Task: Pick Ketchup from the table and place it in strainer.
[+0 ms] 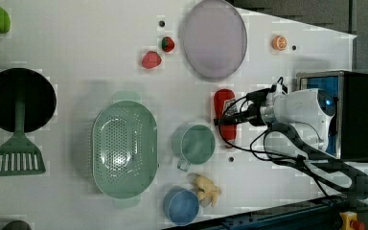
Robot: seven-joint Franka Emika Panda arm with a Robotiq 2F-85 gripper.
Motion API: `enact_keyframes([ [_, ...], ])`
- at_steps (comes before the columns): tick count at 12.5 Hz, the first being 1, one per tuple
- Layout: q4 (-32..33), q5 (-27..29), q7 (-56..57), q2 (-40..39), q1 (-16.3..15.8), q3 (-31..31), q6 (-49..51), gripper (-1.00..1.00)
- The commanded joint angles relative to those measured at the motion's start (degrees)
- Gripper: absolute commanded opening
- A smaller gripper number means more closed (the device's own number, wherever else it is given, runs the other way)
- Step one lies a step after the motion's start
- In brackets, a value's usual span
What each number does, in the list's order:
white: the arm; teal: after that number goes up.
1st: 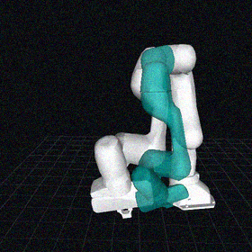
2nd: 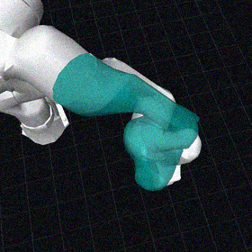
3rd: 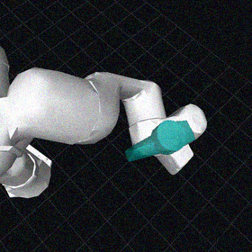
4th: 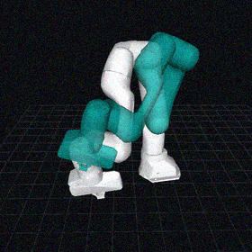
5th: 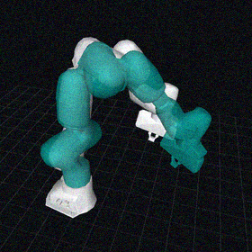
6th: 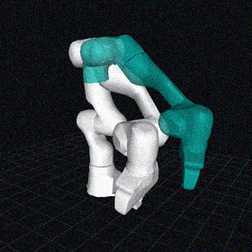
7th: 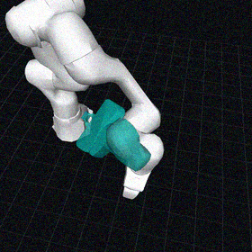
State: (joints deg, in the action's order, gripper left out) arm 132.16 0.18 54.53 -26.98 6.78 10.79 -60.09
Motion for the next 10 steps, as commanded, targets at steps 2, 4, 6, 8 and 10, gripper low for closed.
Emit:
enact_keyframes([
  [2, -0.56, 0.25, 1.63, 3.20, -0.25, -0.08, -0.90, 0.21],
  [4, -0.93, 0.26, 1.39, 5.76, -0.24, 0.01, -0.47, 0.21],
  [6, -1.84, 0.29, 0.93, 10.70, -0.22, 0.03, 3.21, 0.21],
  [8, -3.64, 0.32, 0.90, 17.41, -0.34, 0.70, 12.12, 0.21],
  [10, -6.55, 0.38, 0.78, 23.54, -0.53, 2.14, 22.15, 0.21],
])
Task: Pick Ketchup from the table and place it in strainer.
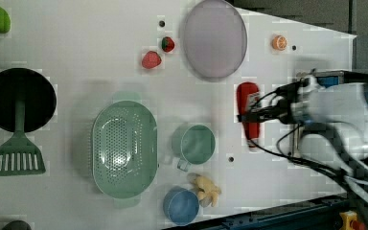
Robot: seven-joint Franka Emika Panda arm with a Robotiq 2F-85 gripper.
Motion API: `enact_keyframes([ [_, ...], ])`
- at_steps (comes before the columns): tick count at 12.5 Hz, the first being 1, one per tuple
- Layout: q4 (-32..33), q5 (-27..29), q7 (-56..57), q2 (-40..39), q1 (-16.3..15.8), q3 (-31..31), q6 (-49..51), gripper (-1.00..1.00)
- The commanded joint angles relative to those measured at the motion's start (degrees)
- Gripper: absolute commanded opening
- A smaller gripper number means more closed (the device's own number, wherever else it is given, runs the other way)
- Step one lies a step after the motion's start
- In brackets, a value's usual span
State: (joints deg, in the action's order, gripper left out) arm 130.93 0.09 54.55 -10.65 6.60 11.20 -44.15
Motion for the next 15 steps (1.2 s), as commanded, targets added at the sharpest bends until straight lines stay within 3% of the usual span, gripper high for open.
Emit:
enact_keyframes([
  [1, -7.05, 0.48, 0.52, 9.50, -0.50, 2.73, 10.22, 0.21],
  [4, -10.94, 0.58, -4.29, 12.70, -1.50, 7.22, 16.78, 0.21],
  [8, -11.63, 0.82, -26.91, 11.44, -3.08, 16.35, 17.11, 0.21],
  [15, -12.12, 0.26, -54.07, -1.51, -5.20, 29.67, 3.58, 0.21],
])
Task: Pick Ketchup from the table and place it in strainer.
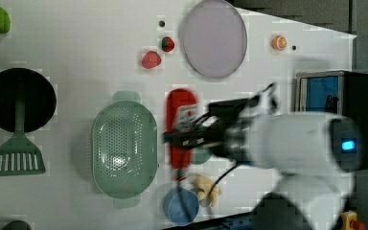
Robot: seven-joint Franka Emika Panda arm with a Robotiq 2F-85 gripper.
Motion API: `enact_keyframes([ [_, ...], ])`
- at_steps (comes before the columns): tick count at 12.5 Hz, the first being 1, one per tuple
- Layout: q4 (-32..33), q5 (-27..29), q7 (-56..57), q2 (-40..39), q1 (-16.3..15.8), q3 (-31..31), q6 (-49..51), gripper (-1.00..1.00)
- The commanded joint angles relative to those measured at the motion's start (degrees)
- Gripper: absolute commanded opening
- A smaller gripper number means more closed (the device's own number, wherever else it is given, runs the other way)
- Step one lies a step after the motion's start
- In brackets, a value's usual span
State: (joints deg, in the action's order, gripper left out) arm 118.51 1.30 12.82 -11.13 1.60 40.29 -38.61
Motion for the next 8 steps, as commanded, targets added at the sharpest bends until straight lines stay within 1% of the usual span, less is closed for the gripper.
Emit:
enact_keyframes([
  [1, 0.31, -1.86, -13.82, -3.34, -0.85, 0.97, -3.46, 0.21],
  [3, 0.33, -3.74, -15.29, -7.65, -2.22, 0.97, -8.18, 0.21],
  [6, 0.38, -7.05, -15.72, -13.63, -3.08, 0.14, -13.23, 0.21],
  [7, 0.40, -8.21, -15.71, -15.32, -3.16, -0.24, -13.79, 0.30],
  [8, 0.38, -9.44, -15.71, -16.78, -3.19, -0.62, -14.37, 0.51],
])
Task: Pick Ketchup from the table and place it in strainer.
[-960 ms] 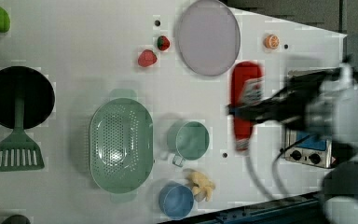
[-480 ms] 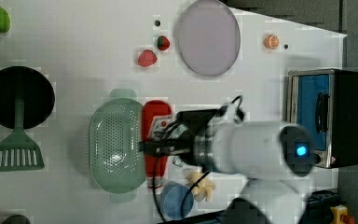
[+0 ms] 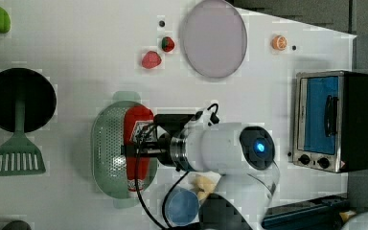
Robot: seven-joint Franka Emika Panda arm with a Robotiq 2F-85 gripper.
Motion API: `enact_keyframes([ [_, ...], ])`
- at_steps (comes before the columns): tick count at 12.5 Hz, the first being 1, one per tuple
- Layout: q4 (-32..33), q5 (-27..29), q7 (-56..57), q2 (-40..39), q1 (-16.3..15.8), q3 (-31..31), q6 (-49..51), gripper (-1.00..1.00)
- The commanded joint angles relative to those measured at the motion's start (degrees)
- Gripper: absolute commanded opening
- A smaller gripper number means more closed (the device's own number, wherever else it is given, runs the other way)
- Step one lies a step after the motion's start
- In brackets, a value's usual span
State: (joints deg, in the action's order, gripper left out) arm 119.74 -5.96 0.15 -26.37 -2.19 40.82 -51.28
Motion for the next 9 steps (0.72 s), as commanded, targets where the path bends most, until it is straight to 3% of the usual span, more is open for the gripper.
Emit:
enact_keyframes([
  [1, -0.94, -2.87, -3.06, -2.29, 0.60, -1.44, -2.74, 0.72],
  [2, -1.48, -2.86, -3.25, -2.01, 0.72, -1.47, -4.63, 0.95],
  [3, -1.85, -2.80, -3.97, -1.03, 0.80, -1.47, -4.41, 1.00],
  [6, -3.52, -2.12, -12.00, 5.22, 2.02, -1.49, -0.96, 1.00],
  [9, -4.79, -2.09, -12.61, 13.78, 6.15, -2.01, 7.62, 1.00],
])
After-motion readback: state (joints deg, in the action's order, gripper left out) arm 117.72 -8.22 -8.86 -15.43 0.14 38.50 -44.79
